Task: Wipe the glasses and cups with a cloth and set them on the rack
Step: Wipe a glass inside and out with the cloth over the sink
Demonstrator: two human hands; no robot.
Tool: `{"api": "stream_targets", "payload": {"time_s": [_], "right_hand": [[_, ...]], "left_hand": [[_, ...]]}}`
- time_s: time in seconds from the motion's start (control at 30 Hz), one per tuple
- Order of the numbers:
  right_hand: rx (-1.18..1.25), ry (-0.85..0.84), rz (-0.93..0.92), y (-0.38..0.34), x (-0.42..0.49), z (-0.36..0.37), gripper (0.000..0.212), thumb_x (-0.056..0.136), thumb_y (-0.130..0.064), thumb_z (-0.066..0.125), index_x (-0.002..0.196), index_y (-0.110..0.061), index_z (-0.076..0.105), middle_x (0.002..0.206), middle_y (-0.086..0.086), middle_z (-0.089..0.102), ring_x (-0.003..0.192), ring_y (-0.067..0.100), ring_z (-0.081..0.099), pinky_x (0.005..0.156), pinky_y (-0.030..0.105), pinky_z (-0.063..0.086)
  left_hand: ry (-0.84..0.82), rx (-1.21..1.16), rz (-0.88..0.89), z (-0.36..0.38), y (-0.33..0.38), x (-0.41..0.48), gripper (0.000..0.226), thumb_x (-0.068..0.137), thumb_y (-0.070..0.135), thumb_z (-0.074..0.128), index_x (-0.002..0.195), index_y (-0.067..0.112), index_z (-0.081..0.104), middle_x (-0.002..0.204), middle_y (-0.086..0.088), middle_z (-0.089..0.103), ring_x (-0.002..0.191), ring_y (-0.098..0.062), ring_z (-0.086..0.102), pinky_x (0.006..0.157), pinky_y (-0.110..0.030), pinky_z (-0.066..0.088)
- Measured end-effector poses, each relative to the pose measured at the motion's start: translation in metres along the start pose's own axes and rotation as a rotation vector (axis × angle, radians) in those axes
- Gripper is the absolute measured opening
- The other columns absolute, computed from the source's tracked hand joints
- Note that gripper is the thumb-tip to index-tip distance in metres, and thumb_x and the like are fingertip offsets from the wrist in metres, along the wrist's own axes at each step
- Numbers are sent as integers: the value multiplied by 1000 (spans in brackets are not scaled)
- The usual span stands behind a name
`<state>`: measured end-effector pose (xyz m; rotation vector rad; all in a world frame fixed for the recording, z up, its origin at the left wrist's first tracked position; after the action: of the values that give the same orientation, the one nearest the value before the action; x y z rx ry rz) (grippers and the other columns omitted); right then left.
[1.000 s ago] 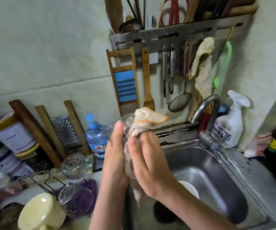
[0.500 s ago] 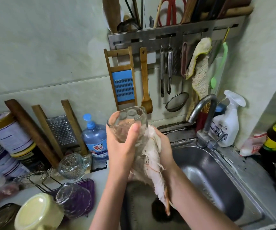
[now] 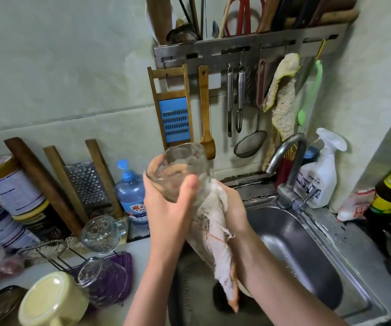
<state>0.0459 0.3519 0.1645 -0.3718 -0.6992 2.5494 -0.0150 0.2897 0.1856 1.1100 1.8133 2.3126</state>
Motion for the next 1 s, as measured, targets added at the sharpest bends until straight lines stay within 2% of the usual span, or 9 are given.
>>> {"api": "stream_targets", "payload": {"time_s": [0.1,0.23,0.33,0.4,0.57,0.7,0.87,0.93,1.0], "right_hand": [[16,19,18,10,-1,1,47,98,-29,27,119,4,55,120,29,50,113,38,50,112,46,32],[-73,26,55,7,-8,0,47,91,-25,37,78,4,73,80,19,70,74,25,70,71,25,57],[-217,186,100,2,-7,-10,48,93,-41,48,106,-1,71,104,18,71,100,30,67,97,36,49],[-272,238,72,-1,-9,-11,48,93,-46,53,111,-5,70,107,15,72,103,29,67,99,39,47],[-404,-12,-89,-10,-25,21,43,102,-37,36,120,-8,62,117,12,69,110,20,66,104,39,45],[-751,-63,-327,-23,-20,27,53,96,-53,36,136,-21,52,136,-5,56,126,4,52,112,31,35],[-497,-167,-136,-37,9,29,85,91,-69,29,141,-2,44,141,19,50,133,30,46,116,49,28],[-372,-240,-4,-33,13,27,87,90,-68,30,141,2,41,141,24,47,133,36,43,116,50,27],[-349,-250,-2,-30,19,21,87,88,-65,32,142,3,39,144,25,43,136,37,39,117,50,24]], "left_hand": [[-6,0,5,1,4,-9,55,69,52,62,115,28,46,101,16,65,93,11,61,81,-5,43],[31,-45,-27,-10,1,-10,76,62,72,68,119,26,45,100,8,66,90,8,64,78,-7,45],[40,2,-10,-19,-2,-6,75,65,62,69,123,23,42,94,22,69,89,10,63,79,-6,44],[54,24,-11,-23,-5,-4,70,68,54,62,125,20,41,94,19,68,90,10,64,79,-6,44],[13,26,-80,-23,-11,-7,72,63,59,62,123,21,44,87,24,71,86,11,63,80,-7,44],[-101,13,-110,-22,-6,-8,75,63,62,57,121,15,48,85,23,70,83,15,62,77,-5,45],[-274,-143,-265,-14,-1,-13,107,52,87,65,122,7,59,101,-7,75,97,-25,71,89,-45,56],[-321,-221,-360,-11,-1,-15,93,55,86,64,110,11,70,106,-22,71,105,-44,65,94,-62,48],[-306,-259,-439,-11,-5,-14,76,64,78,55,98,13,75,100,-20,73,98,-42,68,89,-57,52]]}}
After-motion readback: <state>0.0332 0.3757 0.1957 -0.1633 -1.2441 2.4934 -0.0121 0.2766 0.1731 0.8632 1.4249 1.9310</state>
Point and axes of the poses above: each hand's wrist, its own x-axis towards the middle knuckle, its own z-axis out of the palm, y = z × x, the point moved 5 cm from there along x, towards the middle knuckle
